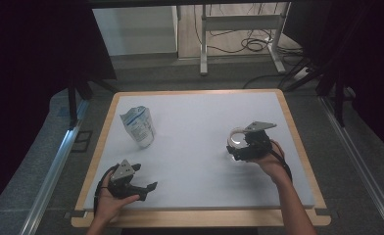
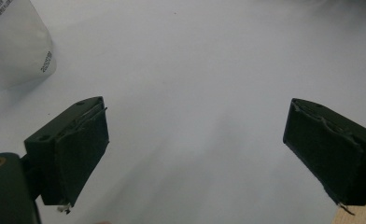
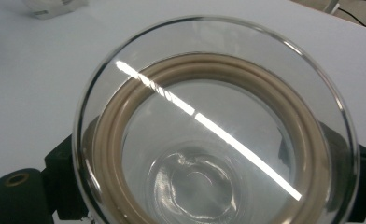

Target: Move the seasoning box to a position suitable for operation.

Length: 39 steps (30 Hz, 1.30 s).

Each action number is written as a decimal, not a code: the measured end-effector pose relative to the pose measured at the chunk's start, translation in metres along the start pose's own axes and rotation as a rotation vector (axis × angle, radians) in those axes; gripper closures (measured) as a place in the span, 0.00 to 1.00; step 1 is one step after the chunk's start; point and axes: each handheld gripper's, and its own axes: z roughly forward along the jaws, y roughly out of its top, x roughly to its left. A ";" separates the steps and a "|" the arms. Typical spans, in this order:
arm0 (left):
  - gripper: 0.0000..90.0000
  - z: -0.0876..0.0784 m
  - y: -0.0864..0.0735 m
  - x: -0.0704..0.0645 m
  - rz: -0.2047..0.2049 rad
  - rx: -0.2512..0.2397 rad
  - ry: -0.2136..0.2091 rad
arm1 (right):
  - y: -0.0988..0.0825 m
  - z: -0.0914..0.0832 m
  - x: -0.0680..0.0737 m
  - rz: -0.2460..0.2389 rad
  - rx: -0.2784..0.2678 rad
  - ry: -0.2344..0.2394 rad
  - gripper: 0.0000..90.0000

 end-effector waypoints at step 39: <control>0.08 -0.002 -0.001 0.002 0.000 0.004 0.018 | -0.013 0.011 0.053 -0.179 0.041 0.216 0.13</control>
